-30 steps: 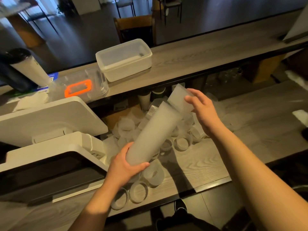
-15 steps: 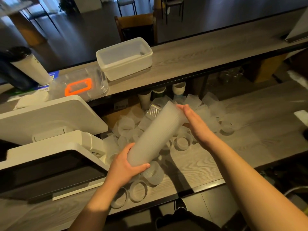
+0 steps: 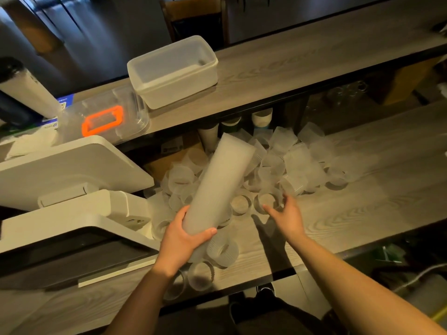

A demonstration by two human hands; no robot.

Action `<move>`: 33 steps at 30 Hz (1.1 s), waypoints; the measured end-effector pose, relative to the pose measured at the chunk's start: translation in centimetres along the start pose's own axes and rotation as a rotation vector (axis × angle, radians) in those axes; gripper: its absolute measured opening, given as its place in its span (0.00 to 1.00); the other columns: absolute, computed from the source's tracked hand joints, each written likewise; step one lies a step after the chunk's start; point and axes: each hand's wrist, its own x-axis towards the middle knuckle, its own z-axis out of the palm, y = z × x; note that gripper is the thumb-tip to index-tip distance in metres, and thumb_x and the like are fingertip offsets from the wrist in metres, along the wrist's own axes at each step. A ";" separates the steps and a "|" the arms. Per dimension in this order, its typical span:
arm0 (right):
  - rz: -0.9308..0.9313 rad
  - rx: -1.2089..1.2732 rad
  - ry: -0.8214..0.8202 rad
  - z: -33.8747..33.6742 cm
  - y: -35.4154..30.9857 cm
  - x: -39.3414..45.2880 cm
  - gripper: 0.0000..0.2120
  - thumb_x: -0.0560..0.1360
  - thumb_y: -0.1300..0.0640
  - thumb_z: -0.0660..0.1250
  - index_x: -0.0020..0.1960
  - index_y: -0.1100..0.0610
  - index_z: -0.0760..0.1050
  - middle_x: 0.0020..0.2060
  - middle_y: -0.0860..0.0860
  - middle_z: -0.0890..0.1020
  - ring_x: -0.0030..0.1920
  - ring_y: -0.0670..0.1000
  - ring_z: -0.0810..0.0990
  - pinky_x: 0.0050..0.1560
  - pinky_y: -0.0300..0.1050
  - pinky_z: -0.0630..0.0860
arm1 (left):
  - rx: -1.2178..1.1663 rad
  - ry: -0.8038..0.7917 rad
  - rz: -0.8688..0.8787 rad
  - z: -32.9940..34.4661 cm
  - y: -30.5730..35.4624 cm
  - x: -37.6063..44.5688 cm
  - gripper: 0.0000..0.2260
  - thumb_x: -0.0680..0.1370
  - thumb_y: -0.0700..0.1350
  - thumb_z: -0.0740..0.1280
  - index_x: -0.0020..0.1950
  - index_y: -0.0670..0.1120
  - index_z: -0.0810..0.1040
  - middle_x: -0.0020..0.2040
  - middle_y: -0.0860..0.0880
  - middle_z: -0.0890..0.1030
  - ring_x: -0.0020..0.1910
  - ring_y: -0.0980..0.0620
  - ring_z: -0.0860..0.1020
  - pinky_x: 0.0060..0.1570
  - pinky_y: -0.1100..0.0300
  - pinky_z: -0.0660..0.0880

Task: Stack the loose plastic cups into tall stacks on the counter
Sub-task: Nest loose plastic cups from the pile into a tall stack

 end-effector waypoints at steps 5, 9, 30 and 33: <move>-0.063 -0.247 0.031 2.1 0.5 1.8 0.48 0.65 0.39 0.79 0.76 0.55 0.62 0.70 0.54 0.73 0.71 0.56 0.71 0.68 0.57 0.73 | 0.008 -0.002 -0.021 0.1 0.3 0.5 0.45 0.57 0.70 0.75 0.69 0.55 0.68 0.59 0.57 0.74 0.56 0.58 0.75 0.46 0.64 0.75; -0.072 -0.374 0.043 2.8 0.0 2.5 0.45 0.68 0.42 0.78 0.76 0.57 0.61 0.70 0.58 0.70 0.70 0.59 0.69 0.68 0.55 0.72 | 0.014 0.018 -0.039 0.0 0.3 0.5 0.45 0.55 0.70 0.75 0.68 0.54 0.68 0.59 0.56 0.74 0.56 0.58 0.75 0.46 0.65 0.73; -0.175 0.609 0.030 -8.0 -16.8 3.1 0.19 0.80 0.49 0.66 0.68 0.55 0.74 0.59 0.51 0.78 0.60 0.49 0.78 0.64 0.52 0.77 | 0.048 0.071 0.028 0.1 1.4 1.6 0.35 0.64 0.58 0.80 0.66 0.59 0.67 0.57 0.64 0.73 0.55 0.61 0.75 0.45 0.67 0.73; -0.254 0.524 -0.074 -8.7 -18.9 3.5 0.16 0.80 0.49 0.65 0.65 0.53 0.75 0.57 0.49 0.78 0.59 0.49 0.77 0.60 0.50 0.77 | 0.108 0.047 0.048 0.0 2.0 1.9 0.36 0.63 0.59 0.80 0.66 0.60 0.66 0.57 0.66 0.71 0.54 0.64 0.73 0.45 0.68 0.71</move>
